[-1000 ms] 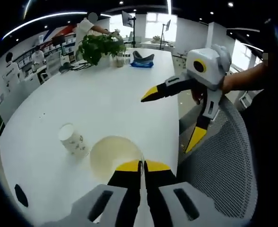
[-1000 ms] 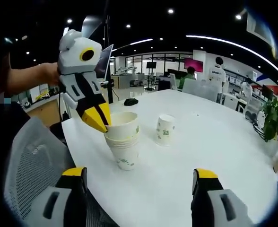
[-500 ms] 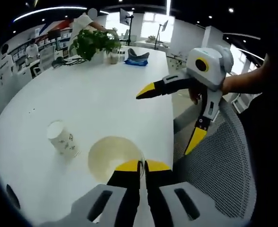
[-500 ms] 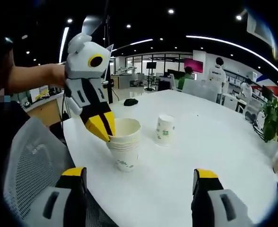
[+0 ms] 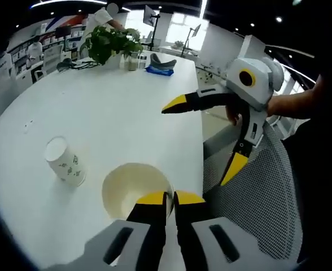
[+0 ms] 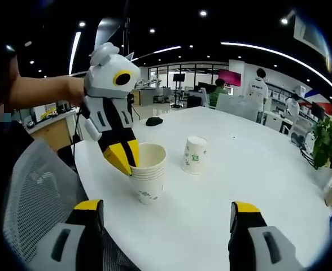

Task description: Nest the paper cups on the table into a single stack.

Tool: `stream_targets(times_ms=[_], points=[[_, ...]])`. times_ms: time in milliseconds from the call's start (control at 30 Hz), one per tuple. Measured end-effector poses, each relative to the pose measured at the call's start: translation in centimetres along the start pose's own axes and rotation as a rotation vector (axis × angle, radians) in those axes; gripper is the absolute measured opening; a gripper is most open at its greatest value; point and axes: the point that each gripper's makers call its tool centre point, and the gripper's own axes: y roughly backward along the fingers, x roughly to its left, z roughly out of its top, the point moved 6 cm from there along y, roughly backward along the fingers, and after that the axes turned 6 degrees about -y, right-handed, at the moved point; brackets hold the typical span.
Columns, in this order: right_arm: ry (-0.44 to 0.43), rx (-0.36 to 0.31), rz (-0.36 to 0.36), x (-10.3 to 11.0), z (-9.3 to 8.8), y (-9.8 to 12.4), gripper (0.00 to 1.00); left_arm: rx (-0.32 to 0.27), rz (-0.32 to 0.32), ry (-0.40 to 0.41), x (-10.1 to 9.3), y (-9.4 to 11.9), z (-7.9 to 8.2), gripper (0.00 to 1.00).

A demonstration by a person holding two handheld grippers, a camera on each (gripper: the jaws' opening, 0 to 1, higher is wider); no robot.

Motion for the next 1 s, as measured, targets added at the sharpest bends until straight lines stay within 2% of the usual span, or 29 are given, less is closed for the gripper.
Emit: stream_targets(times_ms=[133, 467, 633, 800, 1000], points=[[0.001, 0.003, 0.000, 0.1, 0.0, 0.0, 0.93, -0.001, -0.006, 0.016, -0.5, -0.2, 0.1, 0.03], [0.004, 0.007, -0.001, 0.0, -0.1, 0.0, 0.93, 0.002, -0.006, -0.016, -1.2, 0.2, 0.6, 0.04], [0.001, 0.005, -0.003, 0.0, 0.0, 0.0, 0.93, -0.017, 0.012, -0.051, -0.6, 0.9, 0.4, 0.16], [0.001, 0.005, 0.000, 0.0, -0.1, -0.1, 0.93, -0.022, 0.019, -0.068, -0.6, 2.0, 0.6, 0.17], [-0.013, -0.015, 0.001, -0.2, 0.1, 0.0, 0.94, -0.075, 0.066, -0.080, 0.6, 3.5, 1.1, 0.22]])
